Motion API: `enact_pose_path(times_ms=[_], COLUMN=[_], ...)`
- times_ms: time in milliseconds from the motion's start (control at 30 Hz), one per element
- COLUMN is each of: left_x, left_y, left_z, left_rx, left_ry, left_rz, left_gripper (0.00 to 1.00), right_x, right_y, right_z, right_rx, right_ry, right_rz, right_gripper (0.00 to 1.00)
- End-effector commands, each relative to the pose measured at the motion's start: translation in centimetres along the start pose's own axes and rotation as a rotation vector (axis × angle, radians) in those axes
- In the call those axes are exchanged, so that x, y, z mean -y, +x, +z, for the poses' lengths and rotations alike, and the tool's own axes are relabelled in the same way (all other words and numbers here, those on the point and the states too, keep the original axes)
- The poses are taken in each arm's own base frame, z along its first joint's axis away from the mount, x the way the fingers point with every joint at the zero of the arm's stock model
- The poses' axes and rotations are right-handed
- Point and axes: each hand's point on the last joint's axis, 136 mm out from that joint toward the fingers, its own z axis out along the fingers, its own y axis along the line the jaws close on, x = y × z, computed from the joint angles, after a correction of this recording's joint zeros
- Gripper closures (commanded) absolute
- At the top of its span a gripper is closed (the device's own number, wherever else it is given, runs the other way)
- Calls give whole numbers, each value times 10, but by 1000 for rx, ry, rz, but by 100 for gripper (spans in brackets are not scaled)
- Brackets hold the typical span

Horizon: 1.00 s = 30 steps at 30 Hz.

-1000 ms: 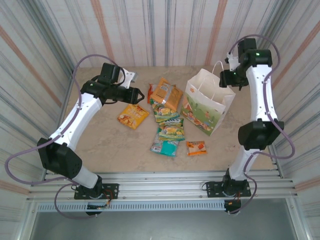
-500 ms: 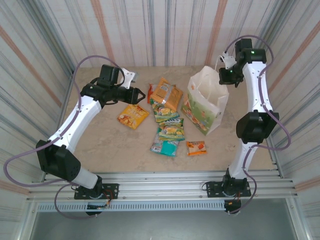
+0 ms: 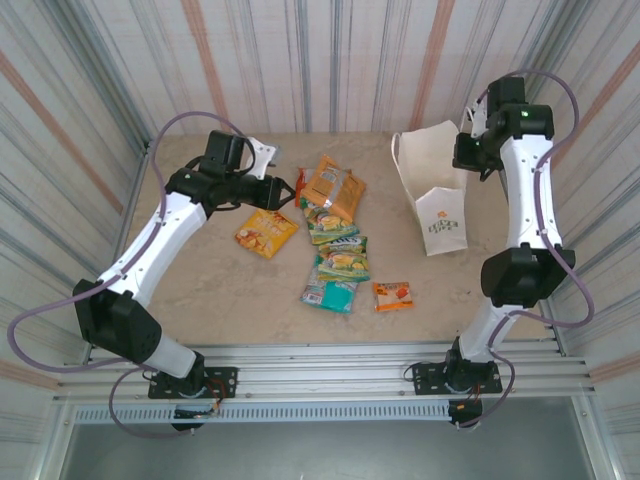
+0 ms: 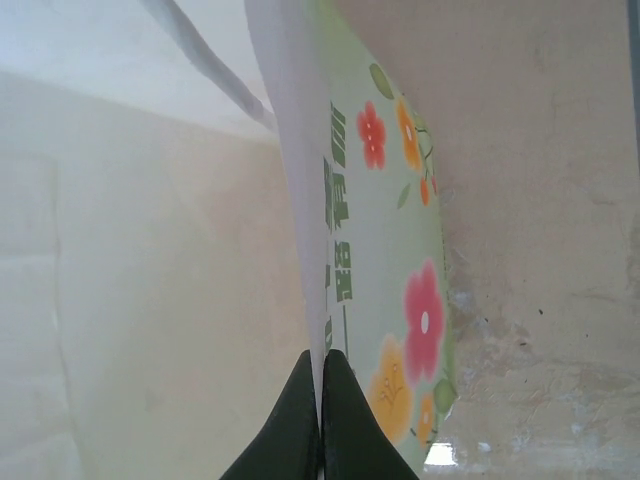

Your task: Place the snacks into the paper bag

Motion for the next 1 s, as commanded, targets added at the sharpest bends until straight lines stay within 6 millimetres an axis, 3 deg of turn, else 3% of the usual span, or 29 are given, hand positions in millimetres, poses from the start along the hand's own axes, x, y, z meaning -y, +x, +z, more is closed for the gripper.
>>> enact_pose_path(times_ms=[0, 400, 567, 767, 967], left_x=[6, 14, 18, 19, 19], left_y=[2, 12, 10, 11, 14], left_z=[2, 17, 17, 17, 18], left_rx=[-1, -34, -29, -28, -33], left_ry=[7, 29, 36, 39, 36], left_rz=[-18, -60, -55, -55, -57], left_gripper=[47, 47, 47, 47, 47], right_x=[-3, -24, -38, -37, -36], right_y=[8, 24, 25, 40, 41], right_z=[0, 7, -1, 13, 9], right_rx=[-8, 2, 22, -22, -3], right_ry=[-3, -85, -106, -100, -100], right_rz=[23, 66, 46, 64, 69], right_gripper=[100, 100, 100, 100, 100])
